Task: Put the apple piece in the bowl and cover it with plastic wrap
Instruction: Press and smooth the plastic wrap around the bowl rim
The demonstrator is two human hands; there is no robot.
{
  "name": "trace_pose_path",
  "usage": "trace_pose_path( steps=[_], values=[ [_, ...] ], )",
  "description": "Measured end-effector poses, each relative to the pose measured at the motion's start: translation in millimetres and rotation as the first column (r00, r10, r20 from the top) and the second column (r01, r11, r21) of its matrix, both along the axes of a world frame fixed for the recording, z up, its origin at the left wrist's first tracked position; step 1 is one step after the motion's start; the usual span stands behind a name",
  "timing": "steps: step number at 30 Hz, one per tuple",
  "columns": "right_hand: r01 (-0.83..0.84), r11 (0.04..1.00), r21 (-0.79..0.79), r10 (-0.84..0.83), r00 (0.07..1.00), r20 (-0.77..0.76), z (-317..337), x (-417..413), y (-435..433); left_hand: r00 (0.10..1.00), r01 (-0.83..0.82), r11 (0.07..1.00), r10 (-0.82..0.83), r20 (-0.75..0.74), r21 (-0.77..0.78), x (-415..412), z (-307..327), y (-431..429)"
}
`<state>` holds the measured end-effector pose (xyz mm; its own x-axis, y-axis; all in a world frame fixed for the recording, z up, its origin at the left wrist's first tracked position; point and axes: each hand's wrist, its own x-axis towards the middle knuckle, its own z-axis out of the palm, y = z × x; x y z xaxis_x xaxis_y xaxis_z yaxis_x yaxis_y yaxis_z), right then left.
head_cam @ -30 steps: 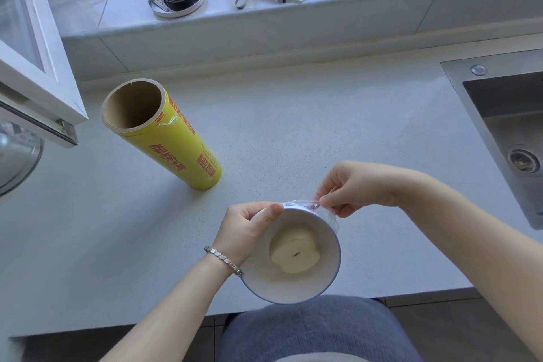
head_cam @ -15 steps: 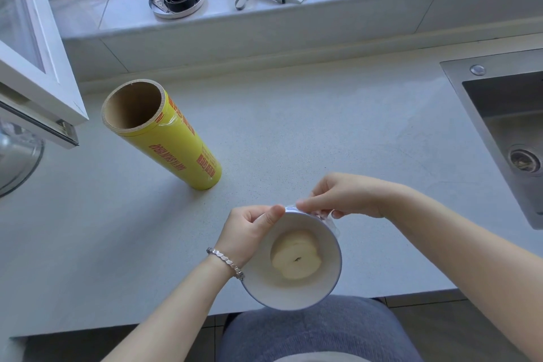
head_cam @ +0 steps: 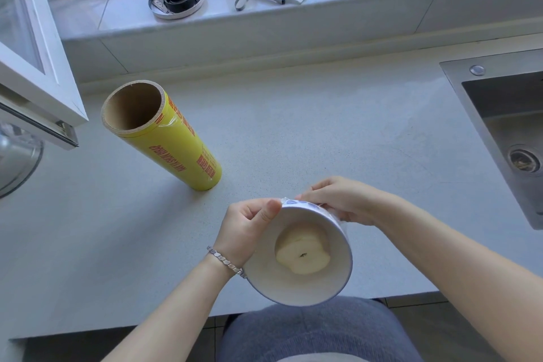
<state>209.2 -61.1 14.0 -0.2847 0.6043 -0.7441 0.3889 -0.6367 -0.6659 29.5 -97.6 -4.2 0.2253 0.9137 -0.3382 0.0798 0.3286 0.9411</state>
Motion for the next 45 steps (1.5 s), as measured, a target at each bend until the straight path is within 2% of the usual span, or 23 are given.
trace_pose_path(
  steps=[1, 3, 5, 7, 8, 10, 12, 19, 21, 24, 27, 30, 36, 41, 45],
  values=[
    [0.011, 1.000, -0.029, -0.012, 1.000, -0.017, 0.4, 1.5, -2.0, 1.000, -0.002, 1.000, 0.002, 0.016, -0.005, 0.3, 0.3, -0.5],
    [0.055, 0.998, 0.012, -0.055, 0.998, 0.012, -3.6, 3.3, -6.5, 0.999, -0.007, 1.000, 0.007, 0.038, -0.011, 0.7, 1.2, -0.9],
    [0.169, 0.958, 0.231, -0.183, 0.982, 0.041, -3.5, 6.2, -7.9, 1.000, -0.006, 1.000, 0.007, 0.031, -0.006, 1.0, 1.0, -0.9],
    [0.292, 0.862, 0.416, -0.258, 0.956, -0.137, 6.4, 10.3, -7.2, 1.000, -0.020, 1.000, 0.020, 0.023, -0.007, 1.0, 1.0, 0.8],
    [0.293, 0.851, 0.436, -0.194, 0.947, -0.257, 12.8, 11.1, -7.6, 0.999, -0.028, 1.000, 0.029, 0.025, -0.010, 0.7, 0.9, 2.4],
    [0.146, 0.895, 0.421, 0.029, 0.924, -0.382, 23.2, 6.4, -13.3, 0.998, -0.002, 1.000, 0.001, 0.059, 0.014, 0.4, 3.5, 4.4],
    [-0.005, 0.907, 0.422, 0.175, 0.914, -0.365, 24.4, -1.0, -18.7, 0.996, 0.048, 0.997, -0.052, 0.078, 0.058, 0.5, 6.3, 5.3],
    [-0.109, 0.947, 0.302, 0.187, 0.951, -0.245, 10.6, -5.6, -23.0, 0.998, -0.067, 0.997, 0.067, -0.003, -0.041, -3.0, -0.7, 2.2],
    [-0.130, 0.961, 0.243, 0.192, 0.948, -0.253, 5.9, 0.8, -22.3, 0.993, -0.110, 0.993, 0.111, 0.027, -0.043, -4.5, -1.9, 2.3],
    [-0.016, 0.990, 0.141, 0.056, 0.958, -0.280, -2.2, 10.1, -26.4, 0.973, -0.216, 0.976, 0.217, 0.082, -0.022, 0.1, -1.4, -0.6],
    [0.175, 0.957, 0.233, -0.090, 0.938, -0.334, -7.5, 8.5, -34.6, 0.934, -0.340, 0.939, 0.343, 0.098, -0.048, 3.2, -2.9, -1.6],
    [0.248, 0.922, 0.296, -0.133, 0.923, -0.360, -7.5, 4.5, -36.1, 0.952, -0.283, 0.950, 0.294, 0.082, -0.129, -0.7, -1.4, 1.5],
    [0.247, 0.931, 0.267, -0.139, 0.920, -0.367, -7.2, -4.4, -37.9, 0.998, 0.016, 0.984, -0.027, -0.056, -0.179, -8.3, 8.9, 18.3],
    [0.275, 0.942, 0.192, -0.195, 0.915, -0.353, 1.5, -2.7, -35.1, 0.998, -0.063, 0.993, 0.059, -0.038, -0.100, -1.9, 4.2, 9.4],
    [0.260, 0.943, 0.206, -0.216, 0.953, -0.212, 12.1, 2.4, -21.0, 0.994, -0.106, 0.994, 0.106, -0.032, 0.010, 2.6, 0.7, 2.6]
  ],
)
